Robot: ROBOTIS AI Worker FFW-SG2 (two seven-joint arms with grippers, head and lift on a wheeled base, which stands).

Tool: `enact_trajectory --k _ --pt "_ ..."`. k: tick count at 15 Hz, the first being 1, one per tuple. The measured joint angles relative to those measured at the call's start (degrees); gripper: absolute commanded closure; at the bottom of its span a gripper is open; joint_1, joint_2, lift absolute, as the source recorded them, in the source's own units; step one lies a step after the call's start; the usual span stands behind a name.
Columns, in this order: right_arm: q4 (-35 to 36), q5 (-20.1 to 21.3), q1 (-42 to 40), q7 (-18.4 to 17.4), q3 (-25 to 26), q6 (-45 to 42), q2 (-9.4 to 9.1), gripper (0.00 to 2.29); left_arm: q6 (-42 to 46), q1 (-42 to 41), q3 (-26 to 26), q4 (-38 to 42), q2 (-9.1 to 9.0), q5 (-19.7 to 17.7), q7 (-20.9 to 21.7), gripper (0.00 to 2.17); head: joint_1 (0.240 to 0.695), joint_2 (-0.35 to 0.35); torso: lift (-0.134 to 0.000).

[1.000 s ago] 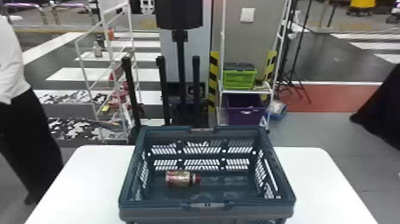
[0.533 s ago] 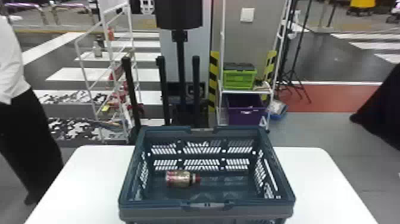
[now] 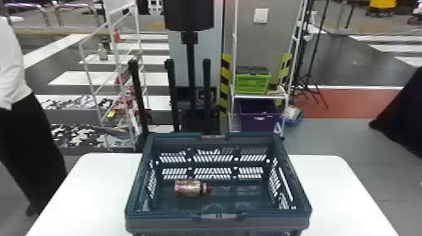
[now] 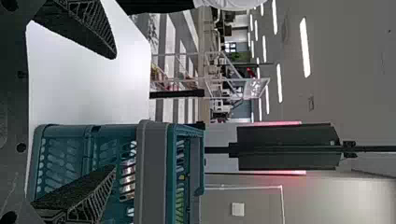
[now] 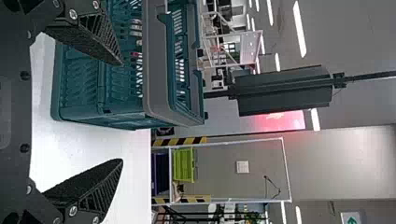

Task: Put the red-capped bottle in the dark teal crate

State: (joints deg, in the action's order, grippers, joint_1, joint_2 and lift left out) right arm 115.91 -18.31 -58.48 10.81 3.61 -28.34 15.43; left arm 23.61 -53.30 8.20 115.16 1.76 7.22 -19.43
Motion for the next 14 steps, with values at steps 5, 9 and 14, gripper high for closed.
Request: enact_trajectory --k 5,9,14 --pt "0.0 0.3 0.4 0.0 0.0 1.0 -0.05 0.15 0.0 0.6 0.0 -0.5 0.00 -0.1 0.0 0.04 0.499 0.000 0.000" --pt "0.1 0.3 0.5 0.0 0.0 1.6 -0.05 0.15 0.0 0.6 0.0 -0.4 0.04 -0.1 0.1 0.04 0.499 0.000 0.000" --pt "0.0 0.3 0.4 0.0 0.0 1.6 -0.36 0.15 0.0 0.7 -0.1 -0.5 0.18 -0.3 1.0 0.05 0.499 0.000 0.000"
